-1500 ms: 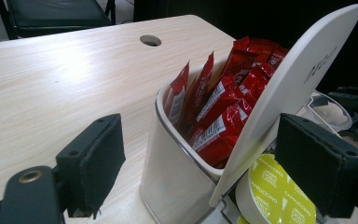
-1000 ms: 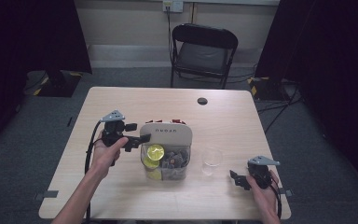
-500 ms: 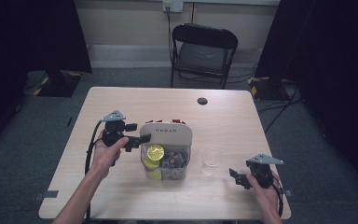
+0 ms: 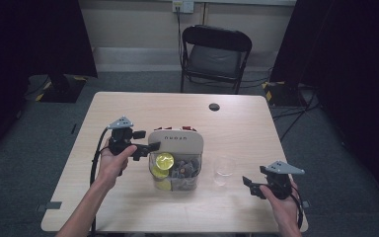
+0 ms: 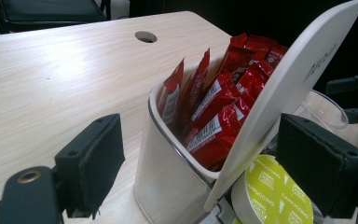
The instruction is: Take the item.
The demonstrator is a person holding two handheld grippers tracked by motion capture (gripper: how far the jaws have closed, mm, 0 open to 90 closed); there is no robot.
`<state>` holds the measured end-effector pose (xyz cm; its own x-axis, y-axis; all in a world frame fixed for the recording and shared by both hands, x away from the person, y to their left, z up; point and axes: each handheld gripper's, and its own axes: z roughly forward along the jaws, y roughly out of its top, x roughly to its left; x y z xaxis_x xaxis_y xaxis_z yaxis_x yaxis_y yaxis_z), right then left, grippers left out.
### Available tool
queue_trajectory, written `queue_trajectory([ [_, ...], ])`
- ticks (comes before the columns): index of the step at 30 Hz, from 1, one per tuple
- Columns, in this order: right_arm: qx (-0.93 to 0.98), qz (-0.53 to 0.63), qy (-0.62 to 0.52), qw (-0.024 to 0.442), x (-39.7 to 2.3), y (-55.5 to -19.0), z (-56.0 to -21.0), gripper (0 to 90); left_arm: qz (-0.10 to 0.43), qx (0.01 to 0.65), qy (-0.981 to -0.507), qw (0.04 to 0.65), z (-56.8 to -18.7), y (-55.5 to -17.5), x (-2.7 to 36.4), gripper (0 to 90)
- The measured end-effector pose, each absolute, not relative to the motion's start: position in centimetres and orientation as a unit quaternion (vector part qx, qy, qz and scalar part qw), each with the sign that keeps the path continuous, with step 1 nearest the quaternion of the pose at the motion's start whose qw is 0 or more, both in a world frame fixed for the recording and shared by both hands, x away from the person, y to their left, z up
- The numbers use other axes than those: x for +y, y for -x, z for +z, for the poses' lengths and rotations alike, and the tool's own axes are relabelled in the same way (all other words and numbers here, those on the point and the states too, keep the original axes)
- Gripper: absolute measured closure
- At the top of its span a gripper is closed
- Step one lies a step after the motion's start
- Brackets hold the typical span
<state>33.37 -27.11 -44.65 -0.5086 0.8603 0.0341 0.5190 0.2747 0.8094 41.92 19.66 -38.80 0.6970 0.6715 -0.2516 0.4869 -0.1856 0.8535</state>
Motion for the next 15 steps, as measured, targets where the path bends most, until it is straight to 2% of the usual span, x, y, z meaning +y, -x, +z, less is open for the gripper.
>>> queue_trajectory([
  [15,0.779,0.444,-0.396,0.201,-25.5,-32.5,-41.2,21.2,0.091,0.376,-0.764,0.517,-38.9,-41.9,19.7,15.3],
])
